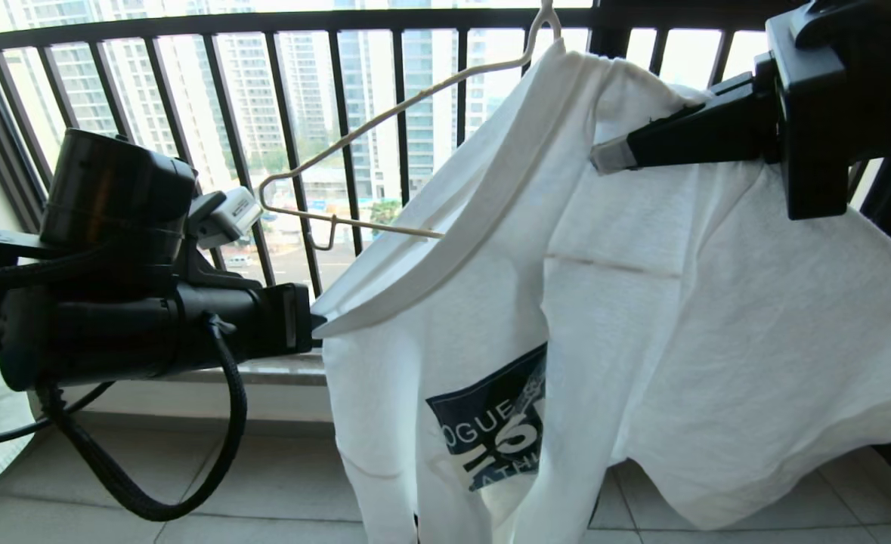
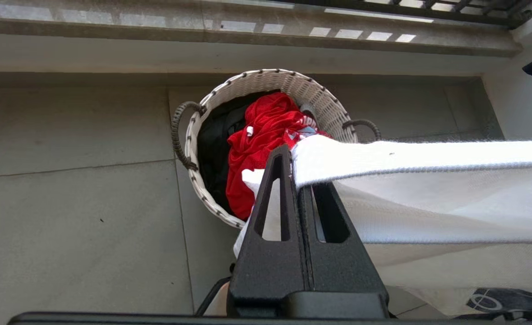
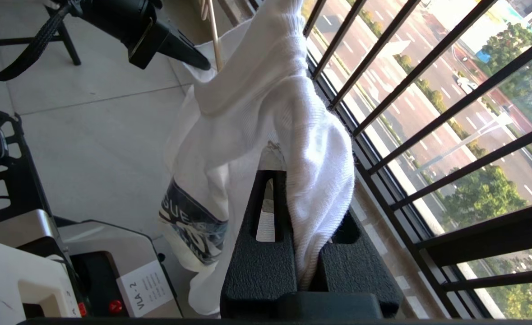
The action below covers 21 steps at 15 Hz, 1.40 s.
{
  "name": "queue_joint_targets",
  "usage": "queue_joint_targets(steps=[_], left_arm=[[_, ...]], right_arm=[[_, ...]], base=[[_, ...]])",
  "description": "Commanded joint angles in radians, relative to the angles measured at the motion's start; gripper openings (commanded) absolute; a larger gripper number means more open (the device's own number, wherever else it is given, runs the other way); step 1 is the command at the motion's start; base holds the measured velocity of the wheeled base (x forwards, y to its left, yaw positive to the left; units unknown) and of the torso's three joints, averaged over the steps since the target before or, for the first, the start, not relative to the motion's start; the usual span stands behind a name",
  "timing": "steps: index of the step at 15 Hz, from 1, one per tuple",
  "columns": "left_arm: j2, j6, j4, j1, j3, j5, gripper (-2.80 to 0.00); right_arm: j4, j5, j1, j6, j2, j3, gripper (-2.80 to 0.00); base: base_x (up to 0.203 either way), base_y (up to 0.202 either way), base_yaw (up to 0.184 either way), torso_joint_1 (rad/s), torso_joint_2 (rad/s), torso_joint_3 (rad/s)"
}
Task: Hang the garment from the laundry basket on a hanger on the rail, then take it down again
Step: Hang the clothes on the clothes rack
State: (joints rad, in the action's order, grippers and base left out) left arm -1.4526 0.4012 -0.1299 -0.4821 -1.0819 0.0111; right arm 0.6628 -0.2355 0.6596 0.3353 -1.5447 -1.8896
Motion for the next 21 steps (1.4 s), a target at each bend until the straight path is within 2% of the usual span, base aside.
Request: queue_joint_targets(steps=[1, 4, 10, 12, 17, 21], left_arm=[[-0.023, -0.008, 0.001, 0.038, -0.006, 0.0, -2.8], [-0.04, -0.015, 0.003, 0.077, -0.021, -0.005, -2.8], [-0.042, -0.033, 0.001, 0.096, -0.033, -0.003, -2.8], [-0.036, -0.035, 0.001, 0.108, -0.037, -0.003, -2.8], [-0.013, -0.035, 0.0, 0.134, -0.063, -0.006, -2.8], [0.026, -0.036, -0.011, 0.131, -0.085, -0.008, -2.8]], right_arm=[[0.002, -0.039, -0.033, 0.003, 0.029, 0.038, -2.8], [-0.001, -0.08, -0.067, 0.004, 0.054, 0.084, -2.8], [-0.003, -0.137, -0.143, 0.013, 0.039, 0.141, -2.8], [-0.005, -0.144, -0.165, 0.04, 0.027, 0.164, -2.8], [-0.003, -0.154, -0.173, 0.09, 0.017, 0.227, -2.8], [-0.005, -0.156, -0.156, 0.094, -0.044, 0.233, -2.8]], base=[[0.0, 0.0, 0.0, 0.0, 0.0, 0.0], [0.0, 0.0, 0.0, 0.0, 0.0, 0.0], [0.0, 0.0, 0.0, 0.0, 0.0, 0.0], [0.0, 0.0, 0.0, 0.0, 0.0, 0.0], [0.0, 0.0, 0.0, 0.0, 0.0, 0.0], [0.0, 0.0, 0.0, 0.0, 0.0, 0.0]])
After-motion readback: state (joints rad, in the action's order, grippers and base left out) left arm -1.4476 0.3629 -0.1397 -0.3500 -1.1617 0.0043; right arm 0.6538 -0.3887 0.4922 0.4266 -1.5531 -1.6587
